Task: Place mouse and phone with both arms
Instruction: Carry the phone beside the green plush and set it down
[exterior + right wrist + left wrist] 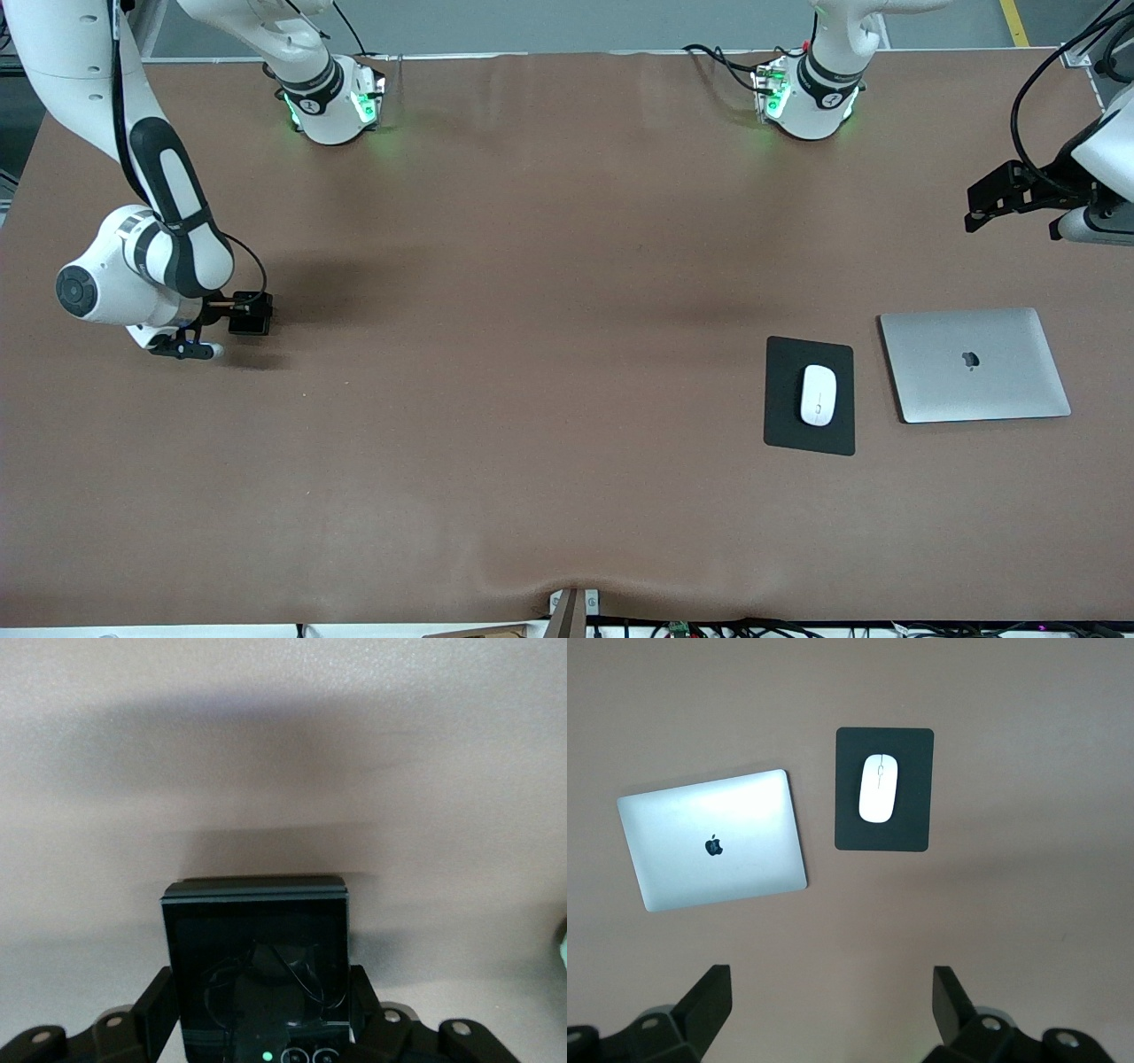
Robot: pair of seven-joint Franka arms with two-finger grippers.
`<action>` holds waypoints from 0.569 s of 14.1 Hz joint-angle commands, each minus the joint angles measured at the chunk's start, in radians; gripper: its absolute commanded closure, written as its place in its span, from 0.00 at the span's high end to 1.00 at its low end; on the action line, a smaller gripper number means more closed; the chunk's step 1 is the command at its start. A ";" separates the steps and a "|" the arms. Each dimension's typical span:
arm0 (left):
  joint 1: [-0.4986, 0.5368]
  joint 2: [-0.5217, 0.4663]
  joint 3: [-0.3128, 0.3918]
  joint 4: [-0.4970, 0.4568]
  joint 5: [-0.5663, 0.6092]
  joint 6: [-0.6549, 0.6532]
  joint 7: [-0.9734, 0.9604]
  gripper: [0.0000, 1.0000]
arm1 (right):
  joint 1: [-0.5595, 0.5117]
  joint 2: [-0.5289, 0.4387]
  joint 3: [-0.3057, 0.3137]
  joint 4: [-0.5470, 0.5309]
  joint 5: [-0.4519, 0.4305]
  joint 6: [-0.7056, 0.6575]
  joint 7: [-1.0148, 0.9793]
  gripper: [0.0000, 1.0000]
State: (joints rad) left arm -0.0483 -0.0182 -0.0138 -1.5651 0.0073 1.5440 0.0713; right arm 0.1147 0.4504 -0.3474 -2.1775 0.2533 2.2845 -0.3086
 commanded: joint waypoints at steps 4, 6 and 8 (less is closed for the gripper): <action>0.004 -0.008 -0.003 -0.001 -0.023 -0.045 0.013 1.00 | 0.038 -0.009 0.015 0.004 0.003 -0.029 0.019 1.00; -0.002 0.009 -0.003 0.008 -0.023 -0.033 0.016 1.00 | 0.048 -0.001 0.015 0.040 0.001 -0.031 0.016 1.00; -0.004 0.015 -0.005 0.020 -0.021 -0.028 0.018 1.00 | 0.045 0.001 0.013 0.114 -0.012 -0.084 0.010 1.00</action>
State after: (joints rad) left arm -0.0522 -0.0138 -0.0180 -1.5655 0.0018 1.5174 0.0713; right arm 0.1643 0.4508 -0.3329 -2.1363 0.2528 2.2631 -0.3045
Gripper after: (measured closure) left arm 0.000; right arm 0.000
